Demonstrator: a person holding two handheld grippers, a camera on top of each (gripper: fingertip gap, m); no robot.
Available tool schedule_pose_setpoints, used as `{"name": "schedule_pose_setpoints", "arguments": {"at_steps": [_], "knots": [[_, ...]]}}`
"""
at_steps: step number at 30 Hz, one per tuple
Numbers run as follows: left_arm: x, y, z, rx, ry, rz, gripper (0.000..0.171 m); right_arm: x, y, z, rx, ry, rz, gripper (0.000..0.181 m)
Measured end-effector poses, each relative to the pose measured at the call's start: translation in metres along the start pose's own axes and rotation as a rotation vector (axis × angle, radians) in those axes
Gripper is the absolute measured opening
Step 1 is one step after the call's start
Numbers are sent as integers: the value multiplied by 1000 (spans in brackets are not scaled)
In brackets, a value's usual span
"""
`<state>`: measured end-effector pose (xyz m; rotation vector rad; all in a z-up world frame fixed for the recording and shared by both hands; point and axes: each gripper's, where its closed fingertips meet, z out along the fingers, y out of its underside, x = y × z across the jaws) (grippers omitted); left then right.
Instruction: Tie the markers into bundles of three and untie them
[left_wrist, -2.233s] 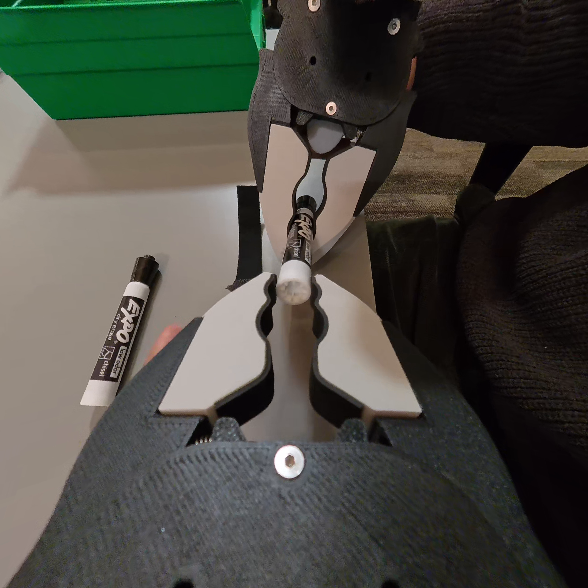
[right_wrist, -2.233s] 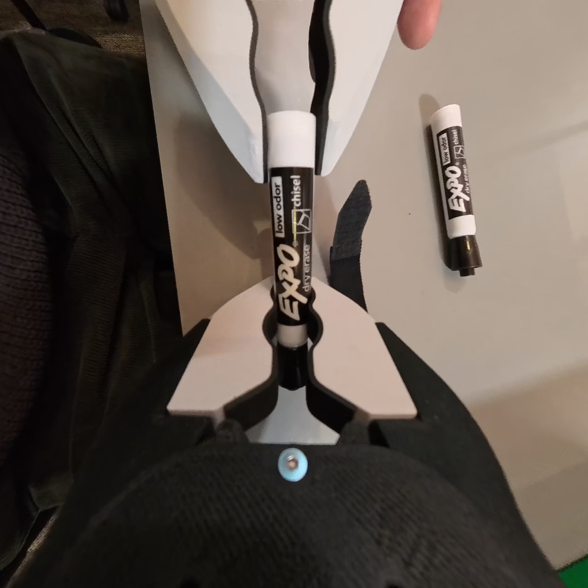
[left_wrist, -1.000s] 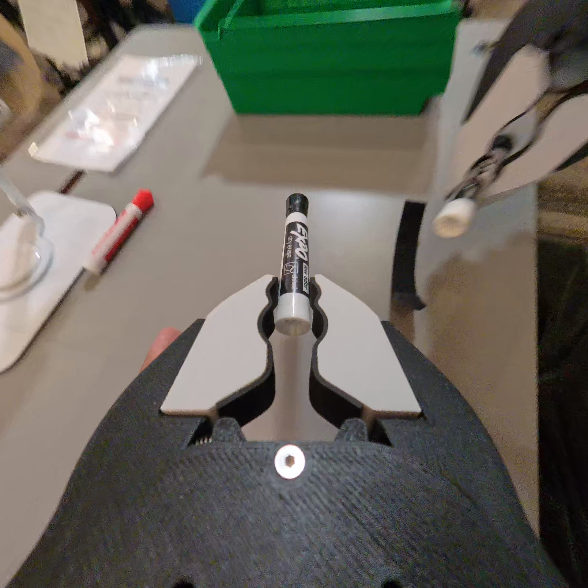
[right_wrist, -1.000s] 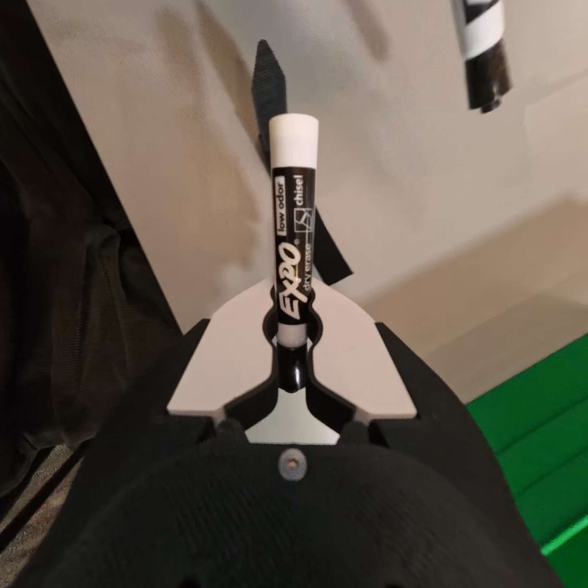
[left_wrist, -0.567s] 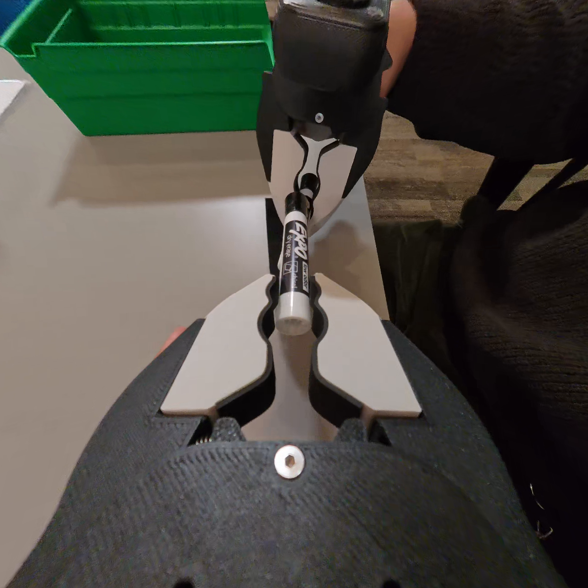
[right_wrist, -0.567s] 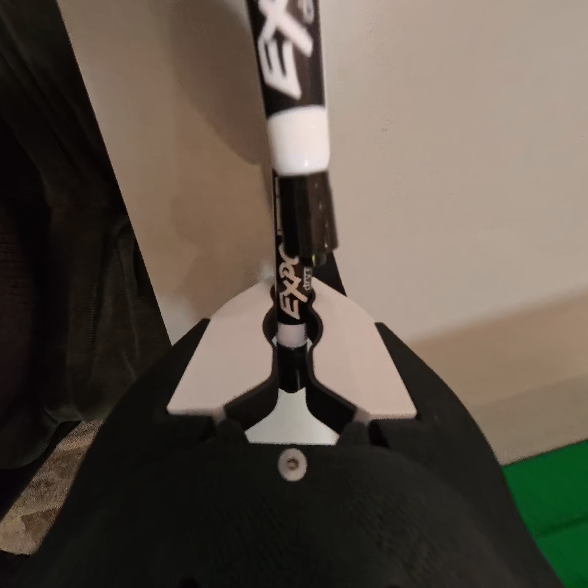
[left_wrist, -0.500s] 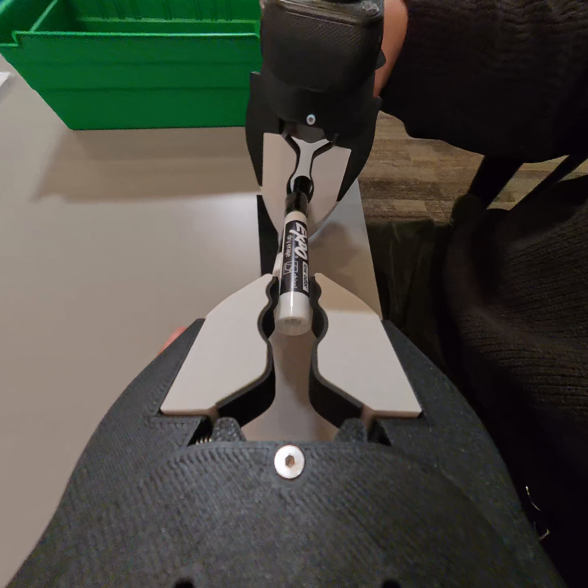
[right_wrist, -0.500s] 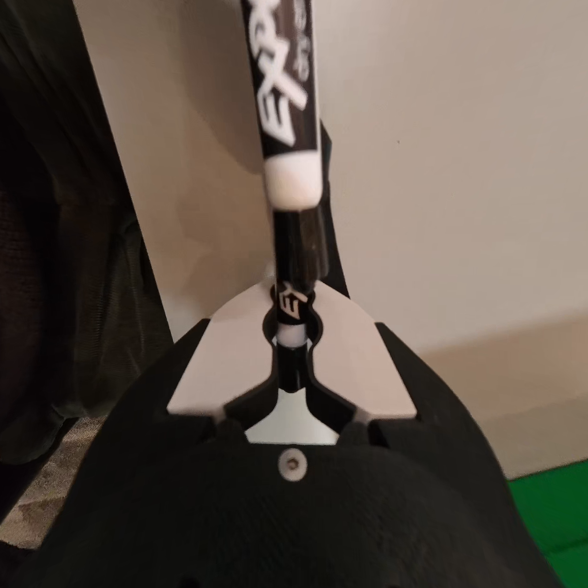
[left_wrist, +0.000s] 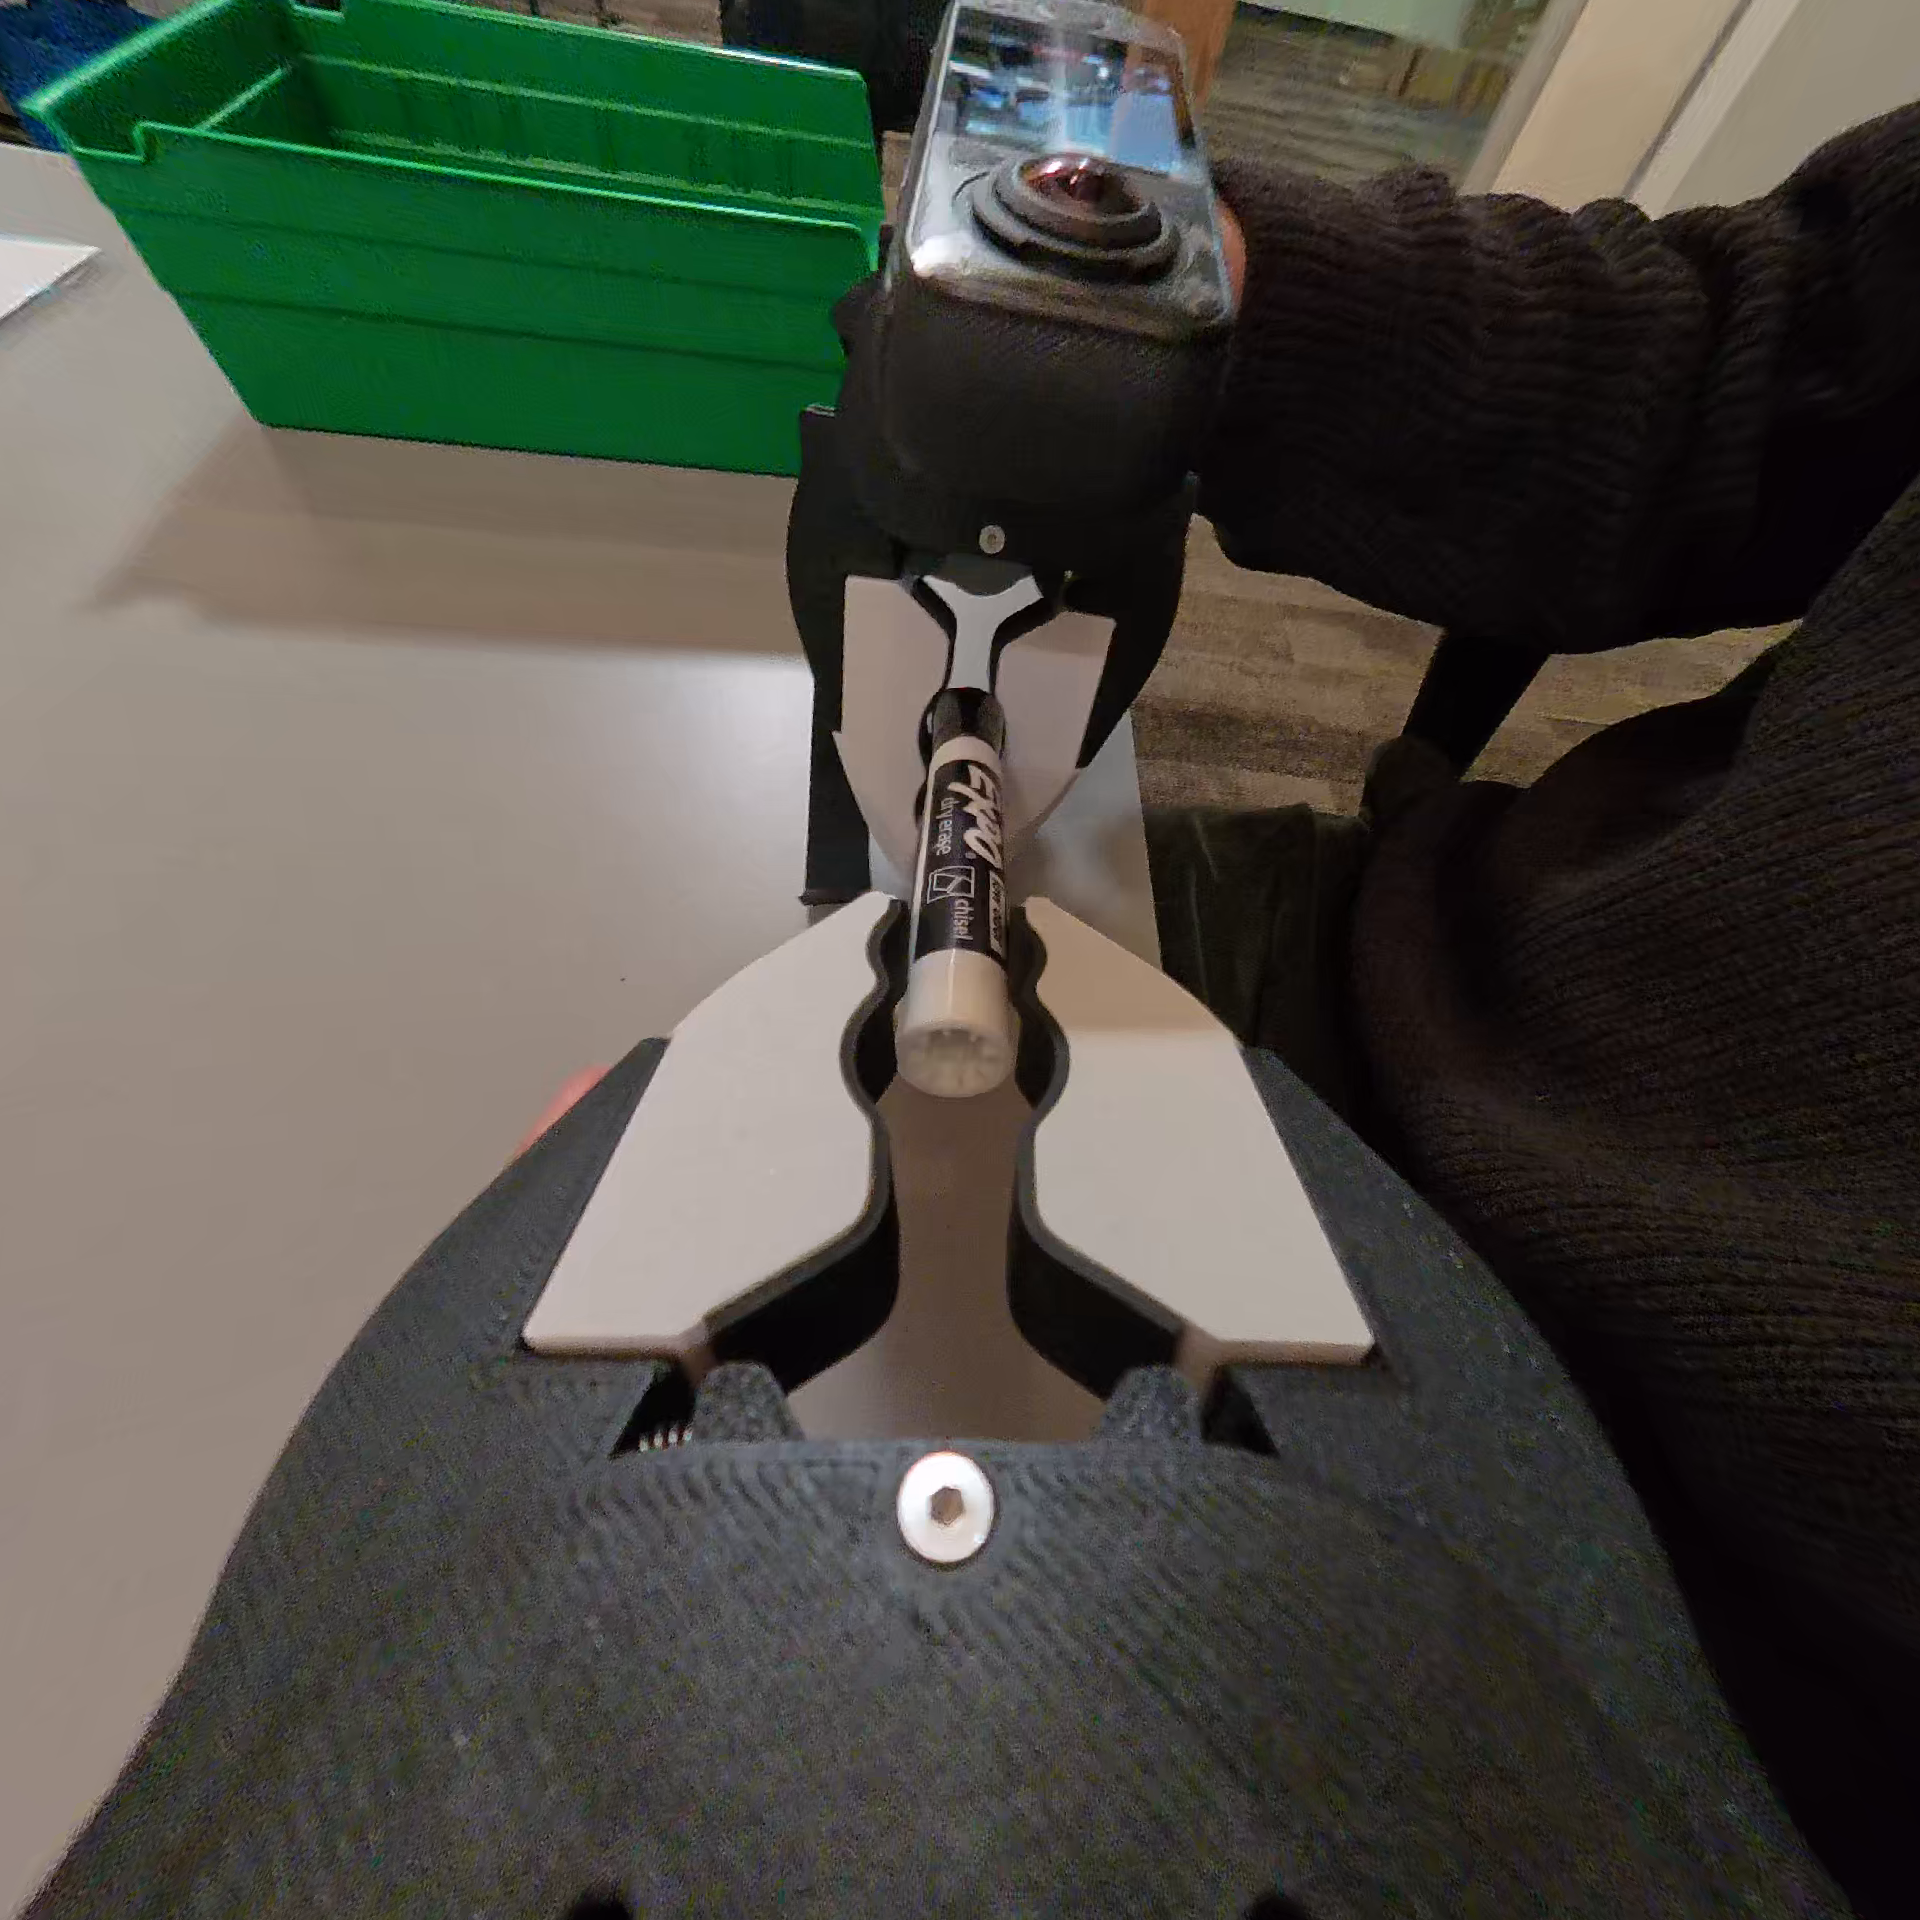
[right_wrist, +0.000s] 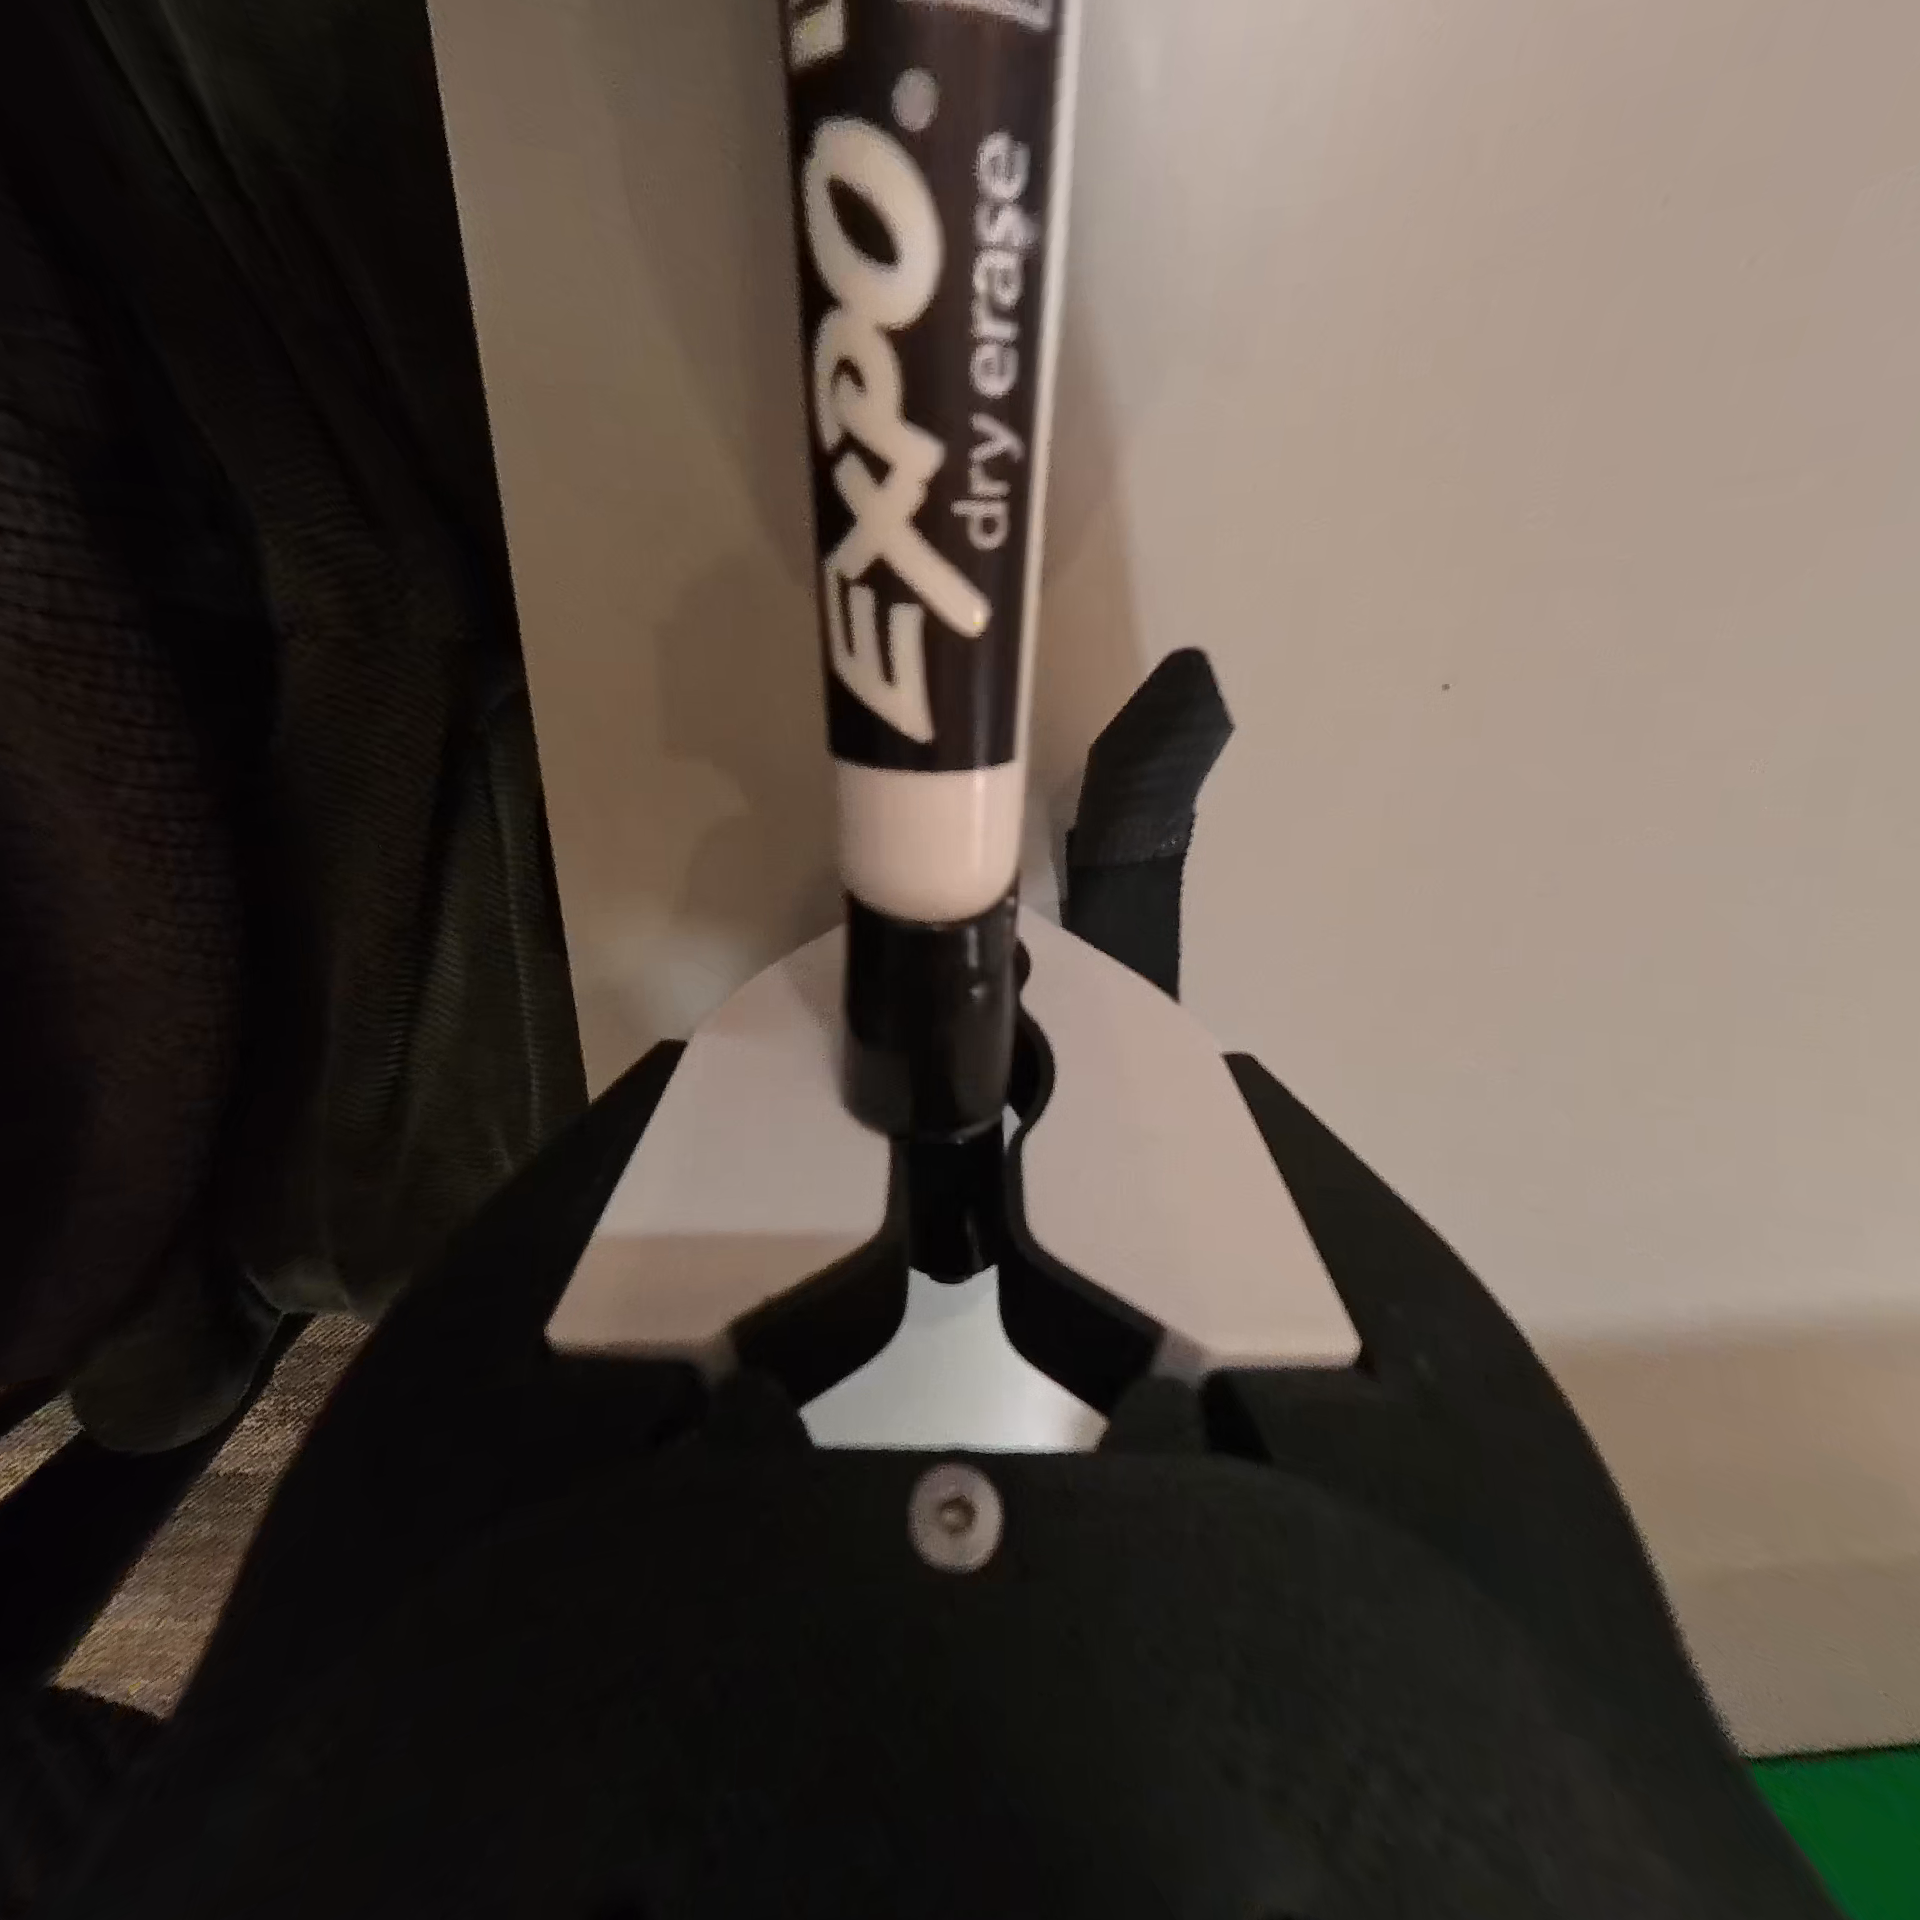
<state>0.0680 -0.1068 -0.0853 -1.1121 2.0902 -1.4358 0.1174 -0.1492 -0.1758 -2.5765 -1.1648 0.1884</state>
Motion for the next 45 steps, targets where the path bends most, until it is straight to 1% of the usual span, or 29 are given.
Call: {"name": "schedule_pose_setpoints", "arguments": {"at_steps": [2, 6, 16, 30, 40, 41, 43, 45], "knots": [[-2, 3, 0, -13, -14, 7, 18, -2, -4, -2, 16, -7, -2, 14], [-2, 3, 3, -17, -15, 7, 18, 0, -1, -4, 3, 11, -1, 14], [1, 6, 5, -27, 8, 0, 18, -1, -1, -1, 12, 6, 1, 14], [6, 11, 25, -51, 20, 7, 18, -8, -11, -6, 30, -4, -9, 14], [4, 11, 34, -45, -22, 27, 19, -6, -7, -6, 19, 5, 1, 15], [2, 10, 34, -41, -35, 25, 22, -6, -7, -6, 20, 5, 2, 15], [-1, 10, 32, -42, -51, 17, 42, -6, -6, -6, 18, 4, 4, 15], [-1, 11, 27, -39, -48, 1, 51, -5, -5, -6, 18, 4, 8, 15]]}}
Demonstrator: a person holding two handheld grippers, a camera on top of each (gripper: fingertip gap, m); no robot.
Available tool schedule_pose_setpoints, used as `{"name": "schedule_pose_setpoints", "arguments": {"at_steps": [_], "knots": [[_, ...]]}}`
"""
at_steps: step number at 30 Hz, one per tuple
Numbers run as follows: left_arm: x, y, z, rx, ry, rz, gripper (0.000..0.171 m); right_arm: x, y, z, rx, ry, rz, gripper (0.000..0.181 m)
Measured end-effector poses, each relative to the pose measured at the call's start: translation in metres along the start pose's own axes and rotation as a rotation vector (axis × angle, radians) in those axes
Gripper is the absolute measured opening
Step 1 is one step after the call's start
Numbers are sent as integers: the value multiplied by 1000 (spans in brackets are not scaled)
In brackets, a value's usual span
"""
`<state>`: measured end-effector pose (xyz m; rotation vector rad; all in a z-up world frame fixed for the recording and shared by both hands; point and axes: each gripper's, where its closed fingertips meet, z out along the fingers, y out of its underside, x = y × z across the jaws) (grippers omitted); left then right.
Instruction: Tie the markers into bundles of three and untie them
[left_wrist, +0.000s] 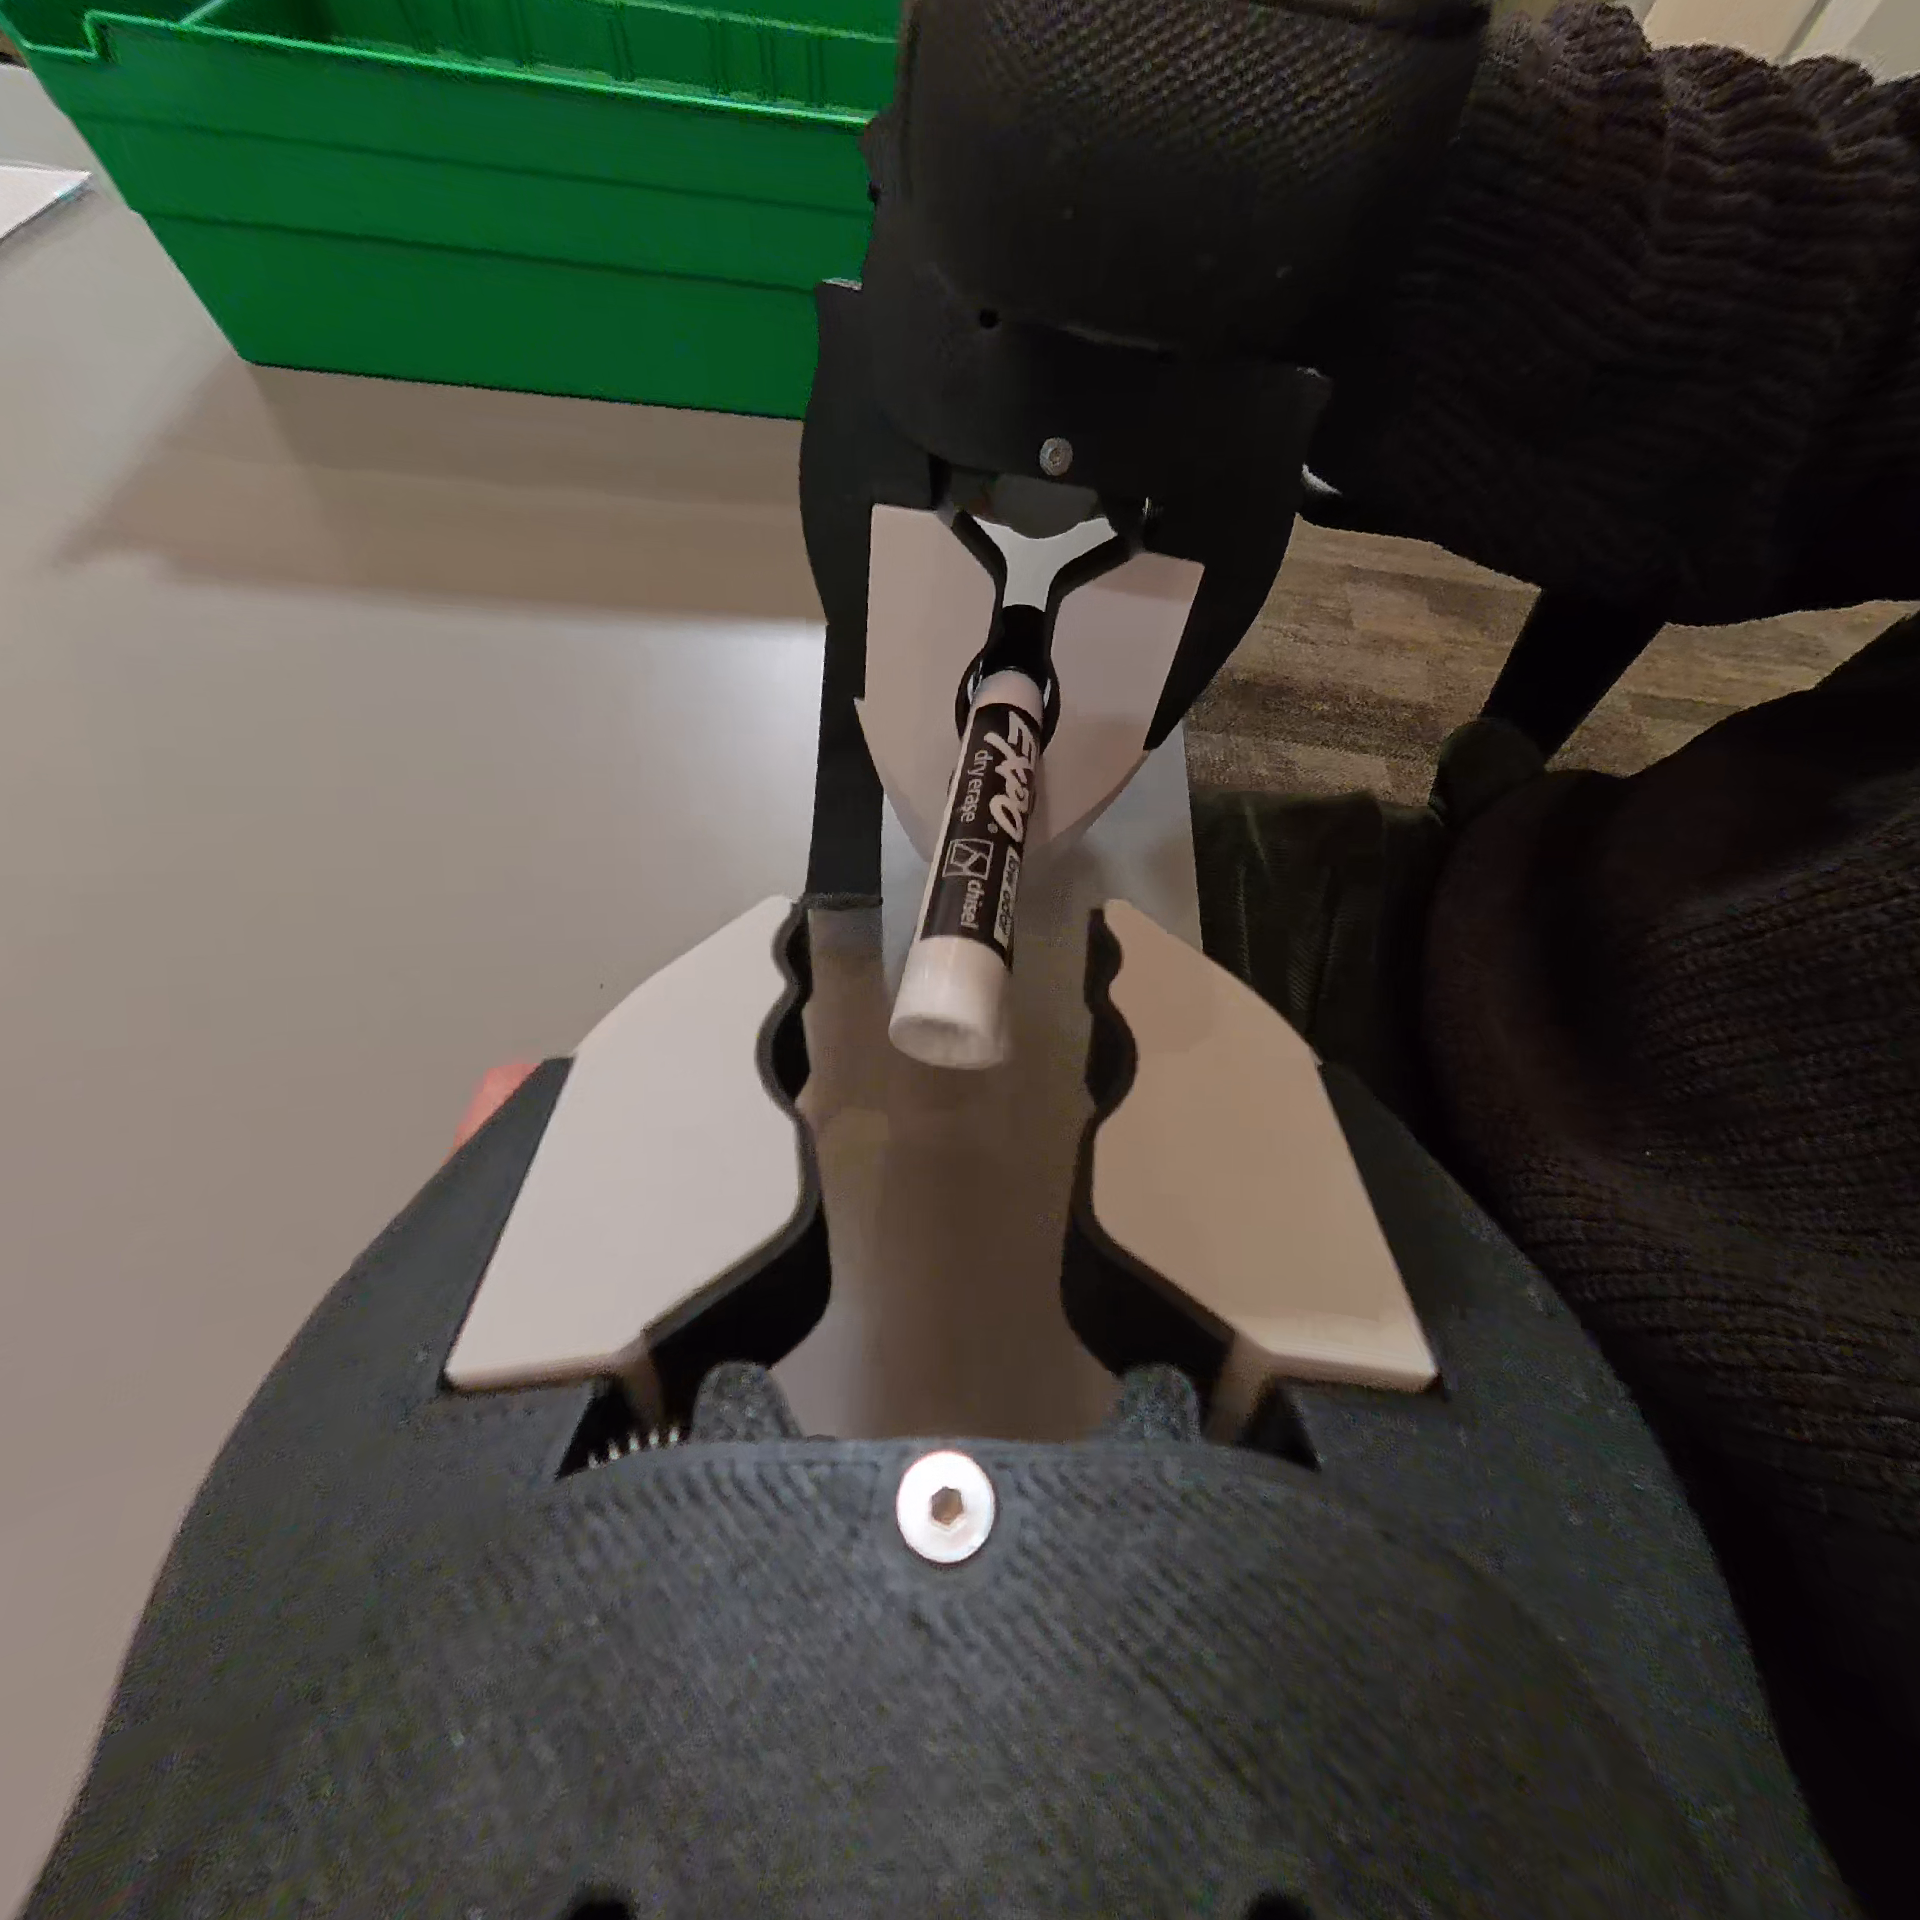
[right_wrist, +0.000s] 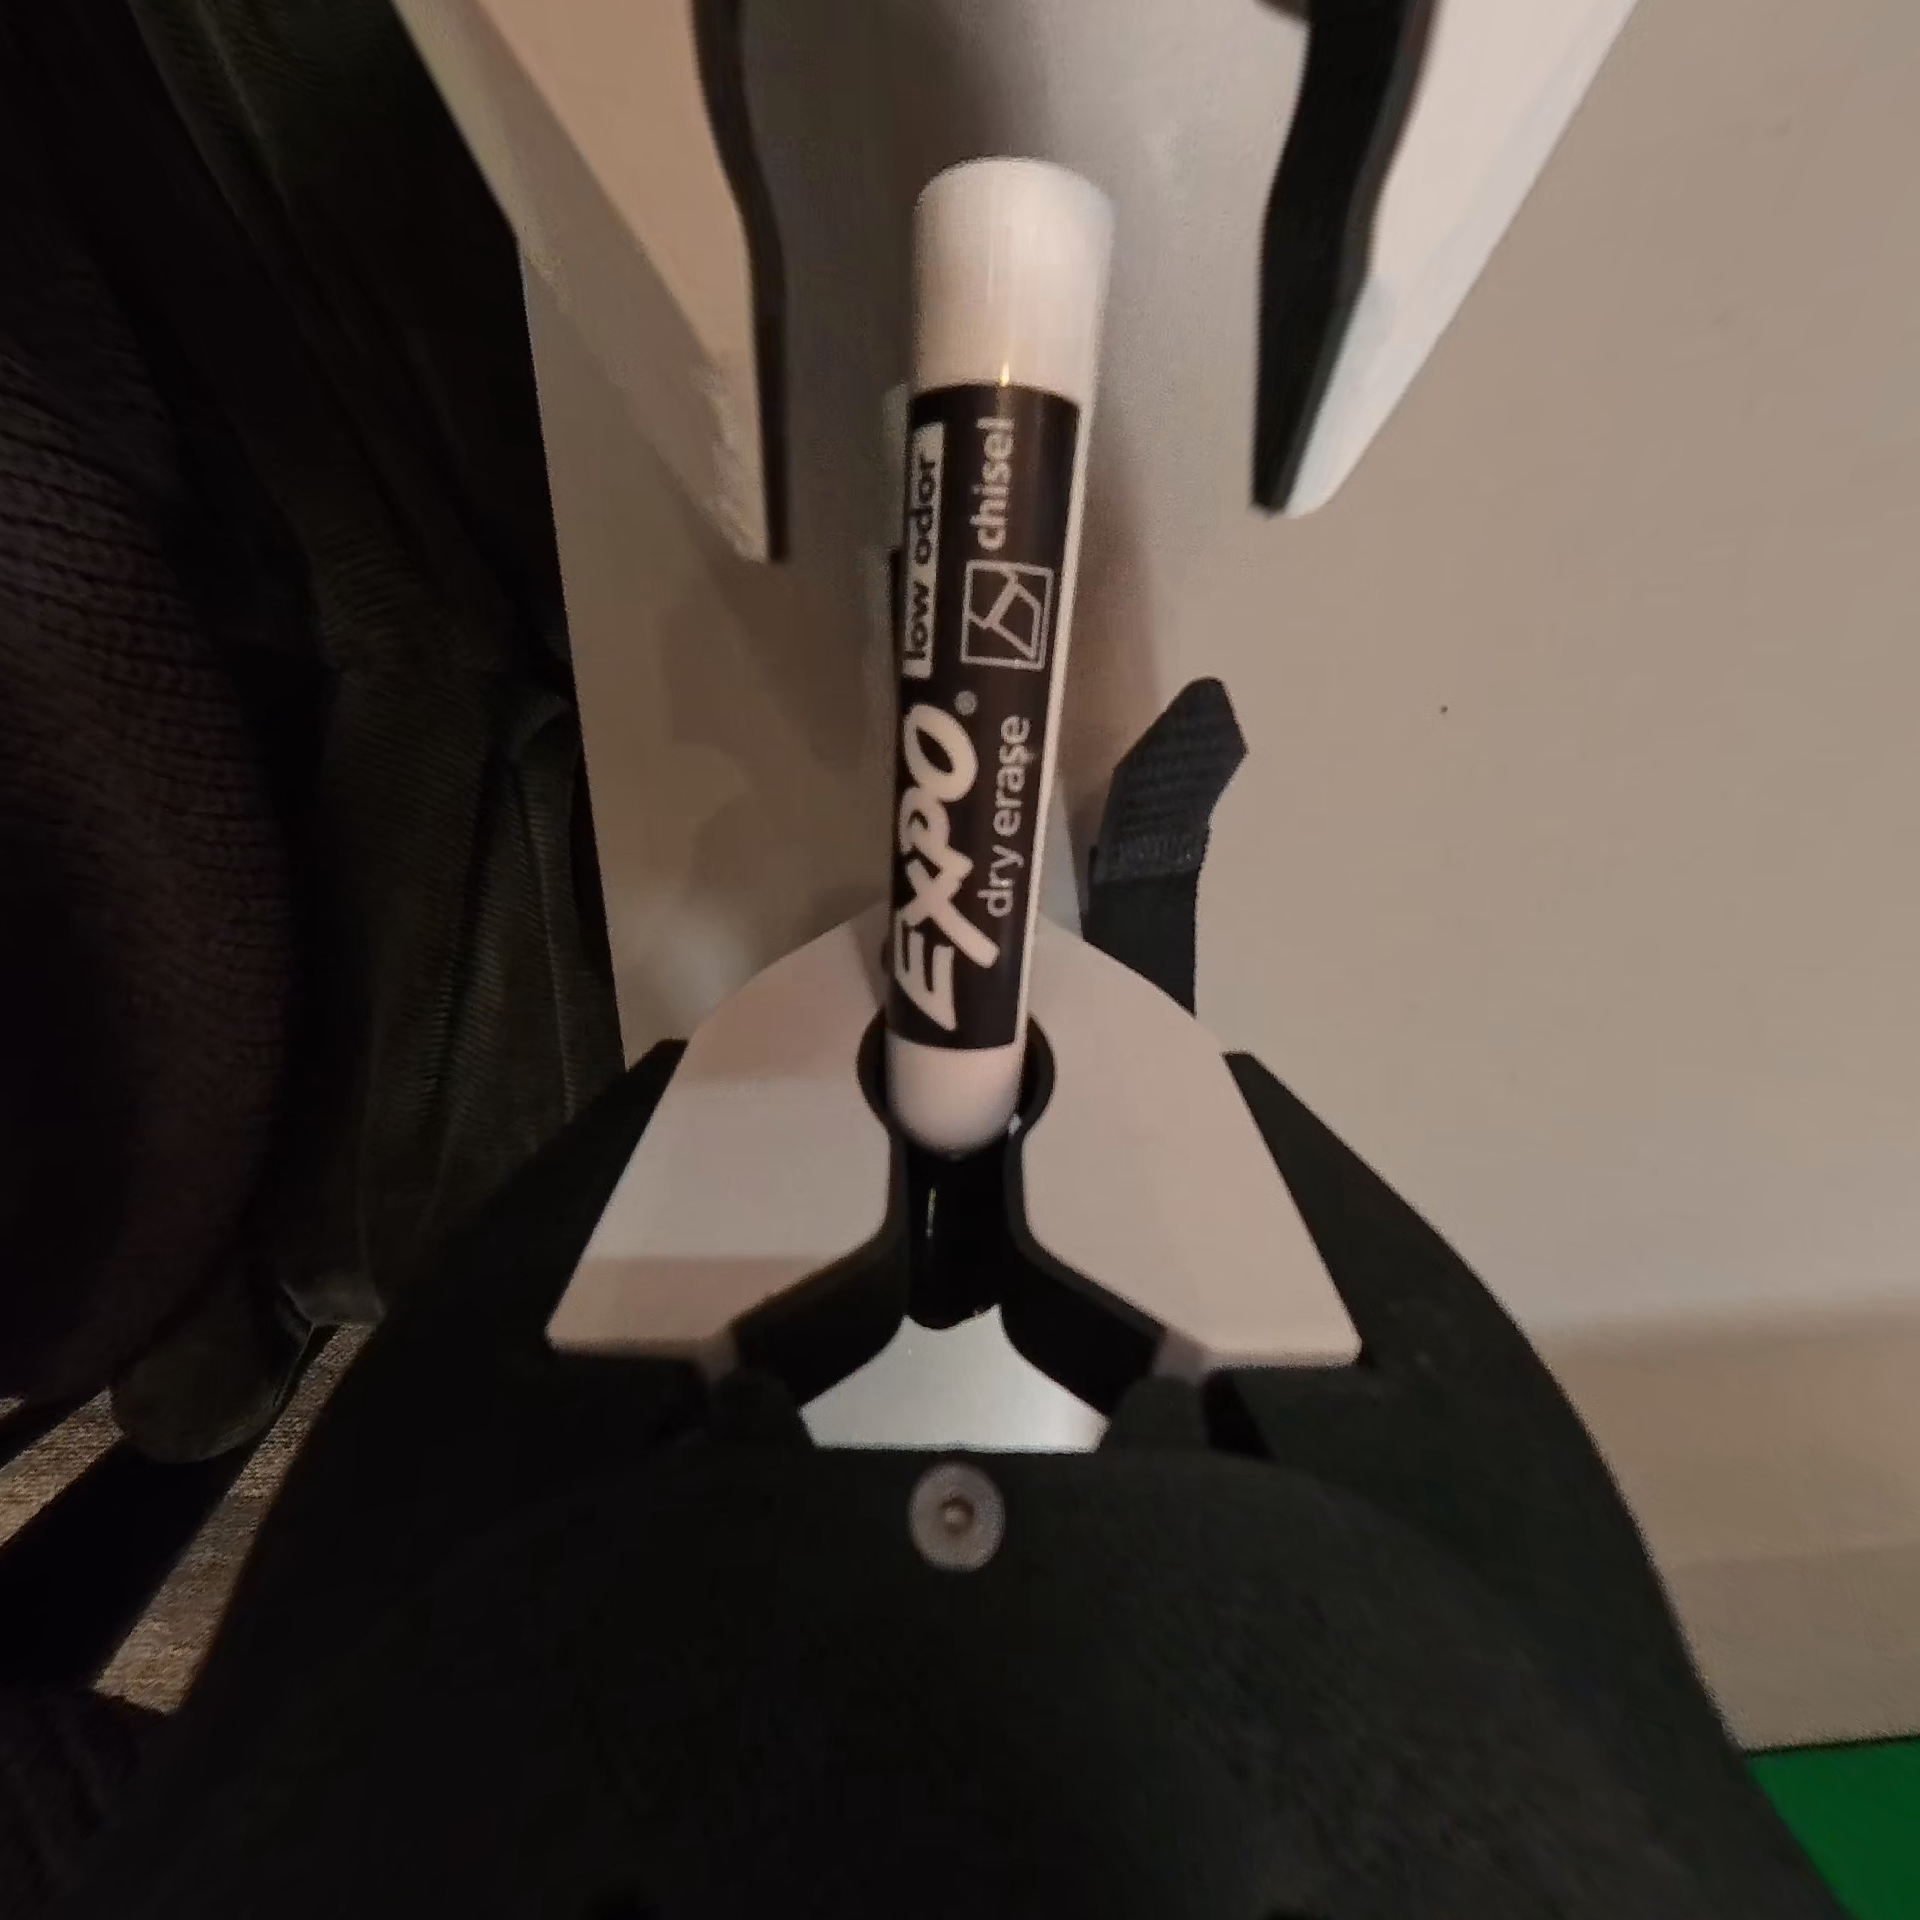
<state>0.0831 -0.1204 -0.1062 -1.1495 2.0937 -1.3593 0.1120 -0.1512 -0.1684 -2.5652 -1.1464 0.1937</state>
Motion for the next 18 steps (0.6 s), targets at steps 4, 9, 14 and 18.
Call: {"name": "schedule_pose_setpoints", "arguments": {"at_steps": [4, 9, 14, 18], "knots": [[-7, 4, -10, -6, -12, -36, 53, 2, 3, -1, 3, 1, 12, 15], [-9, 4, -14, 20, 10, -54, 23, 3, 7, -2, -14, 1, 28, 15], [-7, 9, -7, -14, 10, -45, 17, 2, 10, 0, -41, -4, 32, 14], [-3, 8, -5, -13, 26, -44, 16, 2, 13, 0, -56, -2, 38, 14]]}}
